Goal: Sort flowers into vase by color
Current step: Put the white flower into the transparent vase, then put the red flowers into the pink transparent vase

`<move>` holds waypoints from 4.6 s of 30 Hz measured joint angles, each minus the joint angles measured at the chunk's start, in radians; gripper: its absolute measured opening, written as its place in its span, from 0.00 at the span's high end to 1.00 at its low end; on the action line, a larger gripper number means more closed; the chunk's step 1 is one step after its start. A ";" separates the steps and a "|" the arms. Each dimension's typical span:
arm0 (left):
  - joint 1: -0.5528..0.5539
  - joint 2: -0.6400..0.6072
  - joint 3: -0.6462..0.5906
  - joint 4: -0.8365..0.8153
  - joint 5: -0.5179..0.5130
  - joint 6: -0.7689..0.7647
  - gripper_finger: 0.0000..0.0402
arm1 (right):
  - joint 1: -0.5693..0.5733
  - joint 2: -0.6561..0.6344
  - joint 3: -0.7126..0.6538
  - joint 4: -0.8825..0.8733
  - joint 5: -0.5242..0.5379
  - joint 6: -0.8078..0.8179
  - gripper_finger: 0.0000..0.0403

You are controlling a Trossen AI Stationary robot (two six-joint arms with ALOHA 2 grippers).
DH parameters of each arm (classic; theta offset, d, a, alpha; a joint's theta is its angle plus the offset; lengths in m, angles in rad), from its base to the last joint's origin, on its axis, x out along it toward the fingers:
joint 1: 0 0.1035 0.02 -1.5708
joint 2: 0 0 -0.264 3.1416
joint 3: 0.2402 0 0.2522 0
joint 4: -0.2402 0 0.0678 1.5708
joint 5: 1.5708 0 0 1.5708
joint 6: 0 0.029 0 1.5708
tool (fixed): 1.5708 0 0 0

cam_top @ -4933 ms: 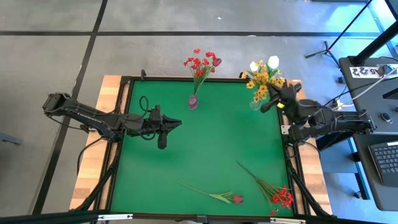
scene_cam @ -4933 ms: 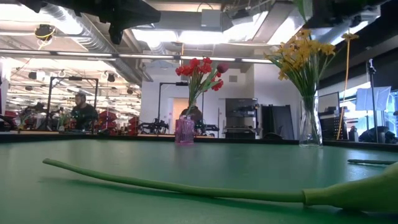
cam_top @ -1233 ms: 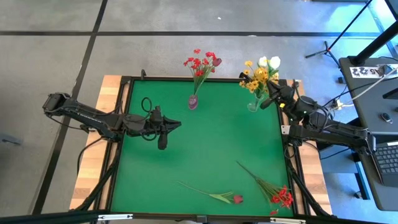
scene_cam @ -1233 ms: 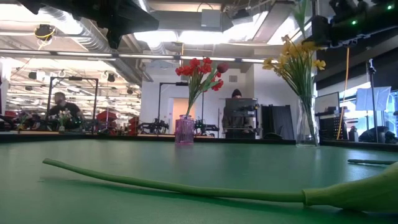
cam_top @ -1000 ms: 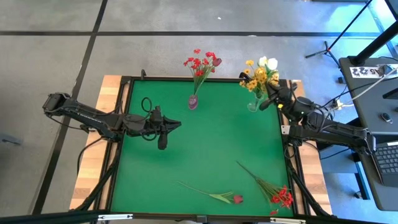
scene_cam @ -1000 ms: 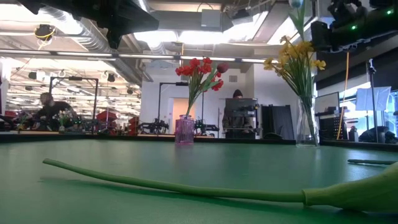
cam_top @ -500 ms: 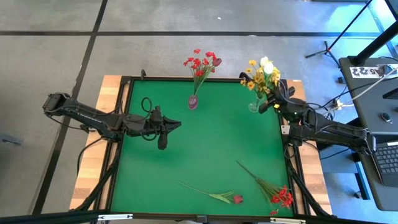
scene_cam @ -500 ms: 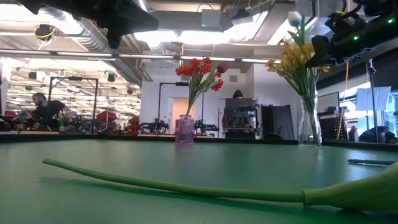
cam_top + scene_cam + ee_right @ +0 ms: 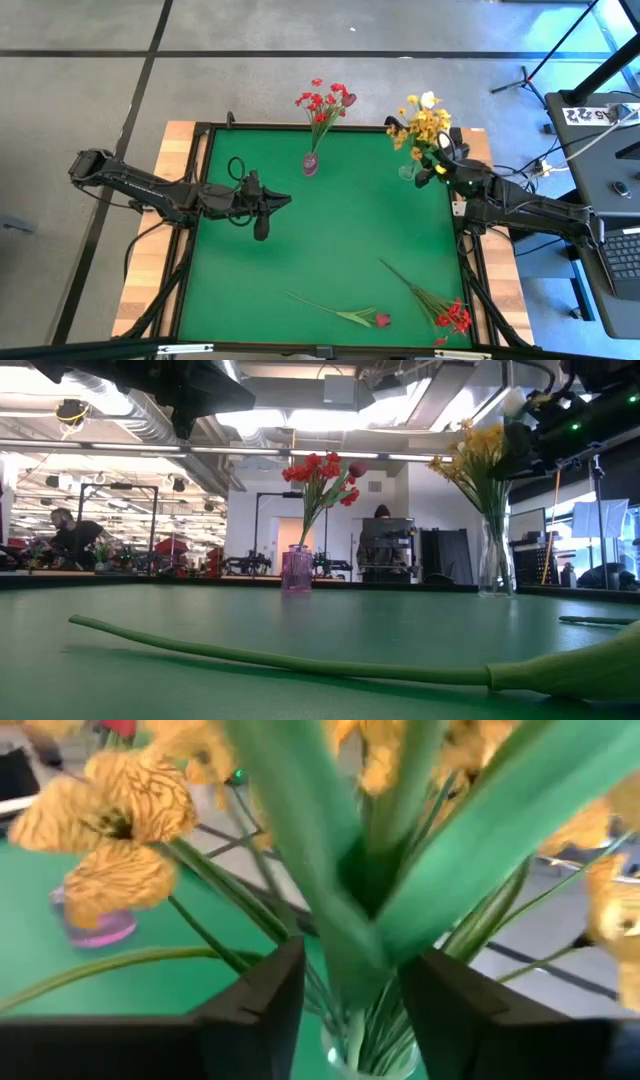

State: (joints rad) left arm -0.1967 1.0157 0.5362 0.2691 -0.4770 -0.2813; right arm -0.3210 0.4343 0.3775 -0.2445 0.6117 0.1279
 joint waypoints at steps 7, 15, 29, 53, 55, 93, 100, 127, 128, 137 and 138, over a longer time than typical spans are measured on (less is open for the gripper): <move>0.000 0.000 0.000 0.000 0.000 0.000 0.93 | 0.000 0.000 0.014 -0.069 -0.048 0.076 0.48; 0.000 0.000 0.000 -0.007 0.000 0.000 0.93 | 0.000 0.000 0.155 -0.283 -0.074 0.144 0.42; 0.000 0.000 0.000 -0.008 0.000 -0.004 0.93 | 0.000 -0.001 0.340 -0.577 -0.281 0.295 0.40; 0.000 0.150 0.001 0.001 0.012 -0.077 0.93 | 0.001 -0.002 0.447 -0.792 -0.574 0.435 0.40; 0.000 0.150 0.001 0.003 0.024 -0.077 0.93 | 0.001 0.000 0.447 -0.794 -0.540 0.422 0.40; 0.012 0.150 0.000 0.023 0.069 -0.082 0.93 | 1.090 0.722 0.445 -0.321 -0.074 0.755 0.40; 0.013 0.150 0.000 0.023 0.074 -0.116 0.93 | 1.127 0.842 0.445 -0.332 -0.132 0.911 0.40; 0.004 0.156 0.000 0.030 0.191 -0.135 0.93 | 1.125 1.040 0.447 -0.343 -0.494 1.130 0.40; 0.004 0.156 0.000 0.033 0.191 -0.136 0.93 | 1.125 1.057 0.447 -0.349 -0.525 1.140 0.40; 0.004 0.156 0.000 0.040 0.190 -0.136 0.93 | 1.125 1.135 0.447 -0.438 -0.620 1.204 0.40; 0.004 0.156 0.000 0.040 0.190 -0.136 0.93 | 1.125 1.140 0.447 -0.442 -0.629 1.206 0.40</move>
State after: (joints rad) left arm -0.1928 1.1717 0.5358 0.3088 -0.2867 -0.4175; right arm 0.8043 1.5743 0.8242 -0.6865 -0.0177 1.3337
